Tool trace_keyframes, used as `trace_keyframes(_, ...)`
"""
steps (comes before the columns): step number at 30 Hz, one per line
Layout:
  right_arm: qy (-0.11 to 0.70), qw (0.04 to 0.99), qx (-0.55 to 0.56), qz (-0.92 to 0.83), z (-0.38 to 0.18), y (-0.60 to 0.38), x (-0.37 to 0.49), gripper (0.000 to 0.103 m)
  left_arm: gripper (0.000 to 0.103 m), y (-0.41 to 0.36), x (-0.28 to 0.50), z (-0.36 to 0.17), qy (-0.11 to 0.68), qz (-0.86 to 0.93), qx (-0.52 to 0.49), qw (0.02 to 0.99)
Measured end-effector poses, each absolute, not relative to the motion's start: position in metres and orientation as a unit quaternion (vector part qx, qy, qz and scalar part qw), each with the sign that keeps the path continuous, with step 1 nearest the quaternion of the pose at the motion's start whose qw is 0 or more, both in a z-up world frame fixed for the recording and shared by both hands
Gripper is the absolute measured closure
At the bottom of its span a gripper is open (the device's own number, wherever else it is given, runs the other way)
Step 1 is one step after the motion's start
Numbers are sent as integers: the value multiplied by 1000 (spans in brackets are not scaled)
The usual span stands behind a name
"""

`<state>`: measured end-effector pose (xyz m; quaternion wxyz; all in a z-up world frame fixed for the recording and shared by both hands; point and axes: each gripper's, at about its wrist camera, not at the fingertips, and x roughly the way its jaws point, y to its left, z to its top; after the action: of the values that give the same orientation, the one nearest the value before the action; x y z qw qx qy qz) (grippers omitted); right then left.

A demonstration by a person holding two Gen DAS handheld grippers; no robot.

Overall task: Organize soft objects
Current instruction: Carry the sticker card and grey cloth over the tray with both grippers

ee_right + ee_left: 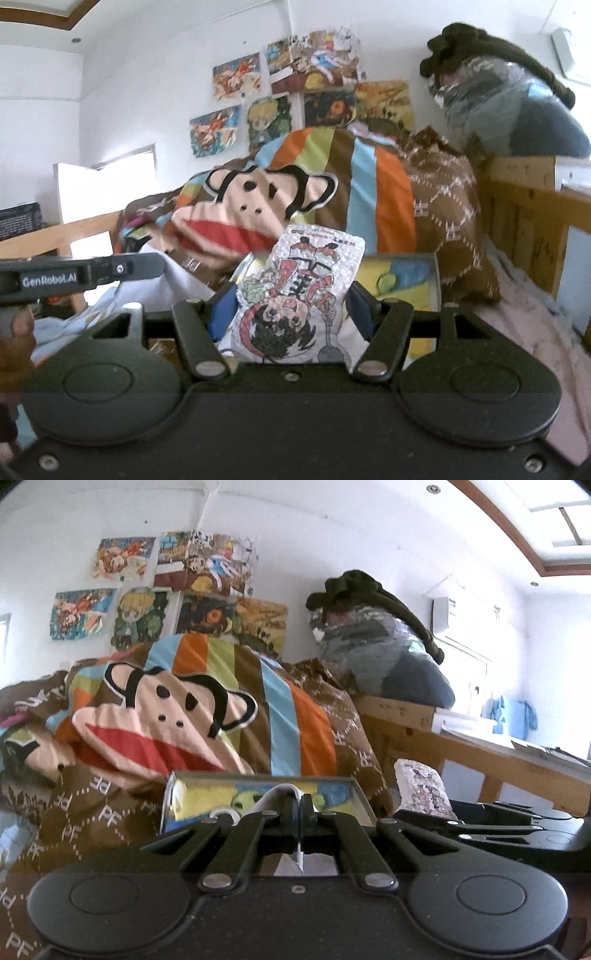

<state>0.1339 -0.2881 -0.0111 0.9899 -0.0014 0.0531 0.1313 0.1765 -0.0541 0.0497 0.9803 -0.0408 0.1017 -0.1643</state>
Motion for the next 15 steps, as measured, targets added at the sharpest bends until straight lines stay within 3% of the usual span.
trace_keyframes(7, 57, 994, 13, 90, -4, -288, 184, 47, 103, -48, 227, 48, 94, -139, -48, 985)
trace_keyframes(15, 75, 995, 13, 69, -32, -291, 242, 47, 103, -48, 283, 22, 100, -121, -54, 986)
